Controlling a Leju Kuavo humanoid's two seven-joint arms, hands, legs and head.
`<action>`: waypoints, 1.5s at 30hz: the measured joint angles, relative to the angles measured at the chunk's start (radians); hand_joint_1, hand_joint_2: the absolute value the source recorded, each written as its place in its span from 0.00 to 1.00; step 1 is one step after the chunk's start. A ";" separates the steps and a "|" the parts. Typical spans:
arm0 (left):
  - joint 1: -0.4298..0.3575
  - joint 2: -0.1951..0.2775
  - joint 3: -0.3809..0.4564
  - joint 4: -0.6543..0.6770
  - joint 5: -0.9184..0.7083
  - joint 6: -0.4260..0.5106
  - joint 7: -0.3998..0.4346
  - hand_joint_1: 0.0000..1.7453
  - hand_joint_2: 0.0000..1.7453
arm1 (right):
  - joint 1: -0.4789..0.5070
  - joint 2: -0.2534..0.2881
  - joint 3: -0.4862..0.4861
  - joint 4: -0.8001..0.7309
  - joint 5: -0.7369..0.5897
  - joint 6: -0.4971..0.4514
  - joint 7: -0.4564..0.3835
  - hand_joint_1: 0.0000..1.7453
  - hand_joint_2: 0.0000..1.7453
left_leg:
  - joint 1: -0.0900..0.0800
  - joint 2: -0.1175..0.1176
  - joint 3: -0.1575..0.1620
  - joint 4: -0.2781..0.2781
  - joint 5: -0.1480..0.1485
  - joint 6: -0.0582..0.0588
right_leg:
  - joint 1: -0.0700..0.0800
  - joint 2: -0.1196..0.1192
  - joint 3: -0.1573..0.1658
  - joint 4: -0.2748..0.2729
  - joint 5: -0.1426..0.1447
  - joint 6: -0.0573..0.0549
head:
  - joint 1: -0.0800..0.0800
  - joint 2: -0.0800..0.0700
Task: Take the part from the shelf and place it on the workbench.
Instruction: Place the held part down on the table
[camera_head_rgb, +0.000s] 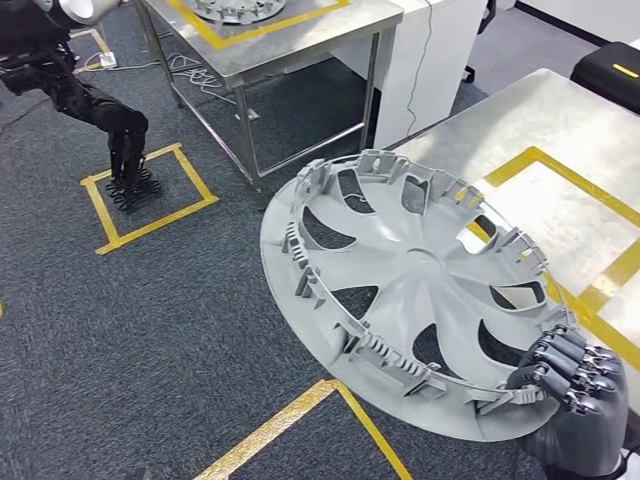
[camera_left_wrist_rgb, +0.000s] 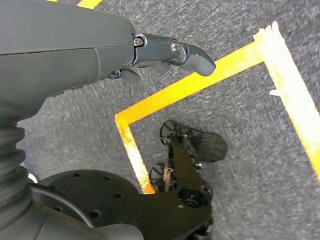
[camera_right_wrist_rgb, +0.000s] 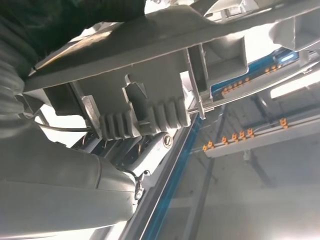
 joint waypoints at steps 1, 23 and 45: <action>0.001 0.000 0.000 0.000 0.000 0.000 0.000 0.00 1.00 | 0.000 0.000 0.000 0.000 0.000 0.000 0.000 1.00 1.00 | 0.000 0.009 0.000 0.001 -0.001 0.000 | -0.002 -0.003 -0.024 0.052 -0.016 0.004 | 0.000 0.000; 0.001 0.000 0.001 0.000 0.001 0.000 0.001 0.00 1.00 | 0.002 0.000 -0.009 -0.001 -0.002 0.000 0.003 1.00 1.00 | -0.002 -0.054 -0.020 0.047 -0.007 -0.012 | -0.001 0.058 0.119 -0.206 0.105 -0.028 | -0.009 0.000; -0.002 -0.005 0.002 0.000 0.002 -0.001 0.002 0.00 1.00 | -0.001 -0.005 -0.026 -0.002 -0.007 0.000 0.006 1.00 1.00 | 0.005 0.014 -0.066 0.177 -0.110 -0.049 | -0.007 -0.017 0.121 -0.213 0.108 -0.031 | -0.011 0.000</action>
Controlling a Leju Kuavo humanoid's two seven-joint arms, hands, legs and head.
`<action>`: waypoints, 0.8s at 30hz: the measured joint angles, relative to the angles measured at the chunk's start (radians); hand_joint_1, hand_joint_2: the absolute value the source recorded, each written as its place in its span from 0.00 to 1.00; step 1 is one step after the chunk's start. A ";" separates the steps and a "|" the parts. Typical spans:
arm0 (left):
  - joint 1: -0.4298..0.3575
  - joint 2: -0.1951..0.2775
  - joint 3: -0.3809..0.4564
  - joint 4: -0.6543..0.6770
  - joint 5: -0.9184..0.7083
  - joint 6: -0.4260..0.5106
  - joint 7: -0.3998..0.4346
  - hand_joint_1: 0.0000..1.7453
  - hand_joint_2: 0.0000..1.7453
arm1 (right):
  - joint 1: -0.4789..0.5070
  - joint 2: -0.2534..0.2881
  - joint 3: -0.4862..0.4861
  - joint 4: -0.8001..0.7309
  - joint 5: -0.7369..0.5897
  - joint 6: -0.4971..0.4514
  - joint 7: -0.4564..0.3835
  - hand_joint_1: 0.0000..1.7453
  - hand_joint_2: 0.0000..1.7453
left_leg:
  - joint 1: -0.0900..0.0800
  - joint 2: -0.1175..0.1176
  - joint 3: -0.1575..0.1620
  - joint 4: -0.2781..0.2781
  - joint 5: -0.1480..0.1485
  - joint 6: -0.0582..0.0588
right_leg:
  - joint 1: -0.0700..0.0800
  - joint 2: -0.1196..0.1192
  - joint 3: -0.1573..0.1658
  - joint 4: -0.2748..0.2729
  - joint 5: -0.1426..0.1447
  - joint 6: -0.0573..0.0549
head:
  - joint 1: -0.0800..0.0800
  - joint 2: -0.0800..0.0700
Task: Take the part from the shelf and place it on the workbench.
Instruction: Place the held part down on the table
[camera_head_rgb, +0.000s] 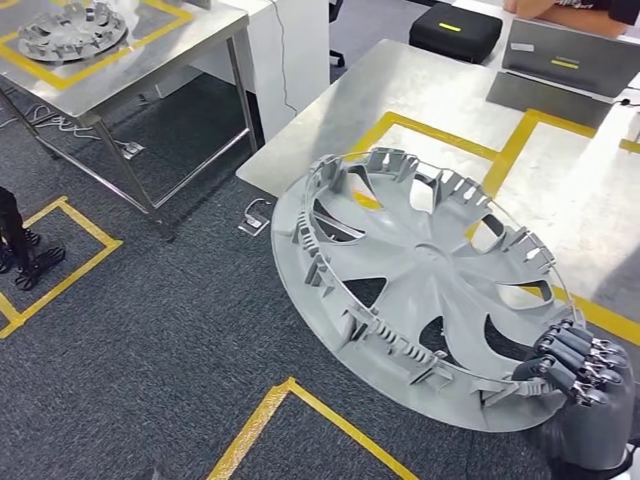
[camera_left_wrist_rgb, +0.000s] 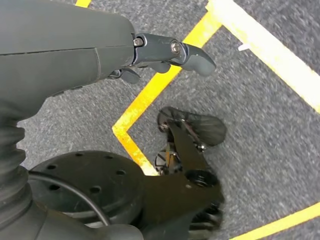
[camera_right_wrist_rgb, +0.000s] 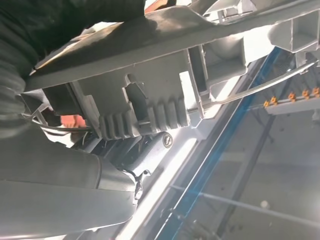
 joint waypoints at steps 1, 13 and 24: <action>0.001 0.000 0.000 0.000 0.000 0.000 0.000 0.00 1.00 | 0.000 0.000 0.000 0.000 0.000 0.000 0.000 1.00 1.00 | 0.001 -0.006 -0.030 0.069 -0.030 -0.001 | 0.001 0.007 -0.001 0.000 0.000 -0.002 | -0.001 0.000; 0.001 0.000 0.002 0.000 0.000 0.000 0.000 0.00 1.00 | 0.003 0.000 -0.005 0.000 -0.002 0.000 0.002 1.00 1.00 | 0.002 -0.044 0.066 -0.165 0.099 0.040 | 0.002 0.063 -0.030 0.023 -0.011 0.028 | 0.003 0.000; 0.001 -0.003 0.002 0.000 0.000 -0.002 0.000 0.00 1.00 | 0.001 -0.001 -0.007 0.000 -0.002 0.000 0.002 1.00 1.00 | -0.006 0.033 0.069 -0.155 0.087 0.025 | 0.001 -0.045 -0.009 0.008 -0.002 0.043 | 0.014 0.000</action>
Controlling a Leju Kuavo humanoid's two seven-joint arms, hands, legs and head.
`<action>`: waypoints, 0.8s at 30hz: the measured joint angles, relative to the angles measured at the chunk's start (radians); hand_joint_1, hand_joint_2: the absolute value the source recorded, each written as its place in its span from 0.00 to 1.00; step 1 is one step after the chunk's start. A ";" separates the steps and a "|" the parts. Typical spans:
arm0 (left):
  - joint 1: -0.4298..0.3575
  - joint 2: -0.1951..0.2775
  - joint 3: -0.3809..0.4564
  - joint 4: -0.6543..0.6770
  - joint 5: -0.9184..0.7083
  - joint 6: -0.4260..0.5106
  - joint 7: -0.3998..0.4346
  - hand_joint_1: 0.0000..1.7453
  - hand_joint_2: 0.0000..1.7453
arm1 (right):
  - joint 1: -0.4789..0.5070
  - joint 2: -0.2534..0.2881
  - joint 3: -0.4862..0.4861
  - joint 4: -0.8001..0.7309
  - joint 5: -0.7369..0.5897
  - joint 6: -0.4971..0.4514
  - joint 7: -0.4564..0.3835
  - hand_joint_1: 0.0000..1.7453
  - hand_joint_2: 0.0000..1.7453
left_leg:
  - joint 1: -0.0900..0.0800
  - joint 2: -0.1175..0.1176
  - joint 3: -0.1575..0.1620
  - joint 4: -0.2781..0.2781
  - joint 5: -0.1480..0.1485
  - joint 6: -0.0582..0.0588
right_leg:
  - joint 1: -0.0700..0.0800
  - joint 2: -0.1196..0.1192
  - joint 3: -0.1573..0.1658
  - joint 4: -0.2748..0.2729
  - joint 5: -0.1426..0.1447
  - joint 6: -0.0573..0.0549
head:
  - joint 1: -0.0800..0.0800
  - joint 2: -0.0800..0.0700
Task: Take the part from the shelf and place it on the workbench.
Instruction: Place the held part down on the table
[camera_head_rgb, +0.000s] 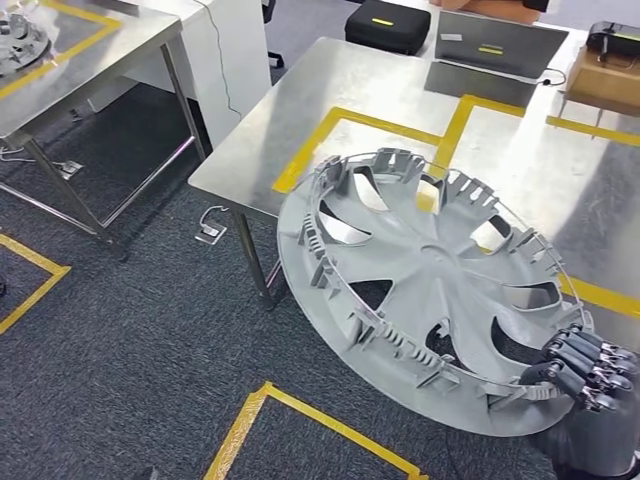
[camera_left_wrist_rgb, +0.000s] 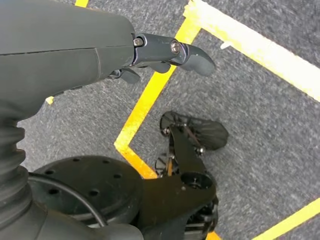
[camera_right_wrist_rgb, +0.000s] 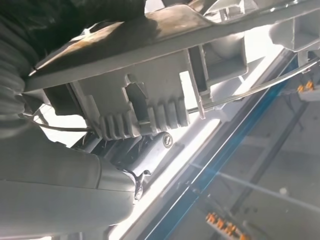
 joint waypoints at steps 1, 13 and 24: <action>0.000 0.001 0.000 0.000 0.000 0.000 0.000 0.00 1.00 | 0.000 0.000 0.000 0.000 0.000 0.000 0.000 1.00 1.00 | -0.003 0.005 -0.001 0.003 -0.001 -0.003 | 0.002 0.003 0.002 -0.001 -0.002 -0.008 | -0.001 0.000; 0.002 0.003 0.001 0.000 0.001 0.000 0.000 0.00 1.00 | 0.001 0.000 -0.001 0.000 -0.001 0.000 0.000 1.00 1.00 | 0.002 -0.073 -0.054 0.124 -0.027 0.006 | 0.007 0.097 0.001 0.001 0.006 -0.042 | -0.012 0.000; 0.002 0.001 0.002 0.001 0.001 0.000 0.000 0.00 1.00 | -0.002 -0.003 -0.001 -0.001 -0.004 0.000 -0.001 1.00 1.00 | 0.007 -0.045 -0.003 -0.022 0.021 0.029 | -0.001 0.059 -0.135 0.242 -0.112 0.007 | 0.000 0.000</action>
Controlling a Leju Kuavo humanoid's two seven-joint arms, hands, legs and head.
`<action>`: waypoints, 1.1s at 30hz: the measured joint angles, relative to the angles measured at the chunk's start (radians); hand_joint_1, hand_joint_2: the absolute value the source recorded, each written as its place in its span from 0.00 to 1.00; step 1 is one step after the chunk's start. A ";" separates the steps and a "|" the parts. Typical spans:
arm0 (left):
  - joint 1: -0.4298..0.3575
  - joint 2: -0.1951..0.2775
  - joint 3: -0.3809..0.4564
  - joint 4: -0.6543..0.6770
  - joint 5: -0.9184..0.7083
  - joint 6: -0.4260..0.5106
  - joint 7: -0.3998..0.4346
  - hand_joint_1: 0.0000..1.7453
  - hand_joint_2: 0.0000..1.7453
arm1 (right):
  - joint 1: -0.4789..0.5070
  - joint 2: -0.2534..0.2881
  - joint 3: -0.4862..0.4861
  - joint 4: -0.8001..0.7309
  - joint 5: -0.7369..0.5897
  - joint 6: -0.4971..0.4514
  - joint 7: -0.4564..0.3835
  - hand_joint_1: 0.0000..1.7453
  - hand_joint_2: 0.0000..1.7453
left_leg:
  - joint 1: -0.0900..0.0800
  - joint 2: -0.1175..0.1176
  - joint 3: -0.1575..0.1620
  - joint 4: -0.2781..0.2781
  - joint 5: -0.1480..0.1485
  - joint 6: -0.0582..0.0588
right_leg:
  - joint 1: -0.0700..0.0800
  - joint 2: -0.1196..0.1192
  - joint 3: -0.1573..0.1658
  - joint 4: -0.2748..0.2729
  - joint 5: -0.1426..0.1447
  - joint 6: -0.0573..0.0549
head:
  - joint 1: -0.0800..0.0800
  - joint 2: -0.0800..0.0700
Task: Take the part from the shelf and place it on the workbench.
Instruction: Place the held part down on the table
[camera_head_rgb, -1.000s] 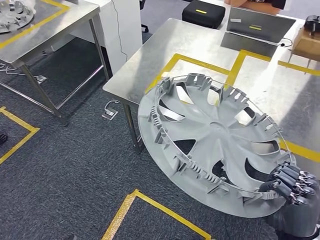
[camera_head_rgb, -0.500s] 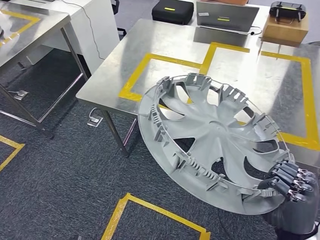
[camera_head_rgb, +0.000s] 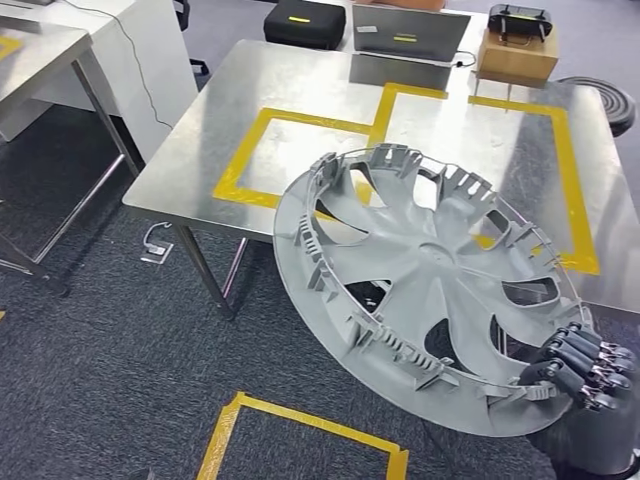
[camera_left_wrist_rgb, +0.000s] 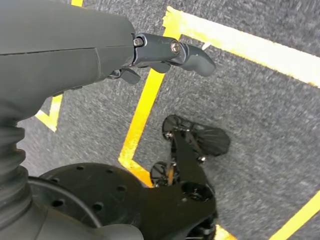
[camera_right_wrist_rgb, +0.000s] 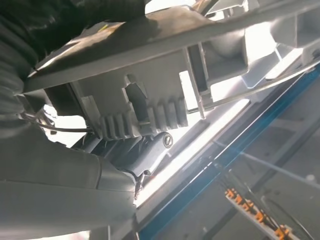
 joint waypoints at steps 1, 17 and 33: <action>0.000 -0.001 0.000 0.000 0.000 0.000 0.000 0.00 1.00 | 0.001 0.000 0.000 0.000 0.000 0.000 0.000 1.00 1.00 | 0.000 0.009 0.000 0.001 0.000 -0.001 | -0.002 -0.003 -0.005 0.015 0.004 0.004 | 0.000 0.000; 0.001 -0.002 0.000 0.000 0.000 0.000 0.000 0.00 1.00 | 0.003 0.000 0.000 -0.002 0.000 0.000 0.001 1.00 1.00 | 0.000 0.002 -0.122 0.304 -0.135 -0.047 | 0.001 0.015 0.141 -0.252 0.121 -0.047 | -0.008 0.000; 0.000 -0.003 0.001 0.001 0.000 0.001 0.000 0.00 1.00 | 0.001 -0.004 0.001 -0.002 -0.001 0.000 0.013 1.00 1.00 | 0.003 -0.001 -0.005 0.009 -0.001 -0.003 | -0.004 -0.004 0.032 -0.028 0.033 0.009 | 0.003 0.000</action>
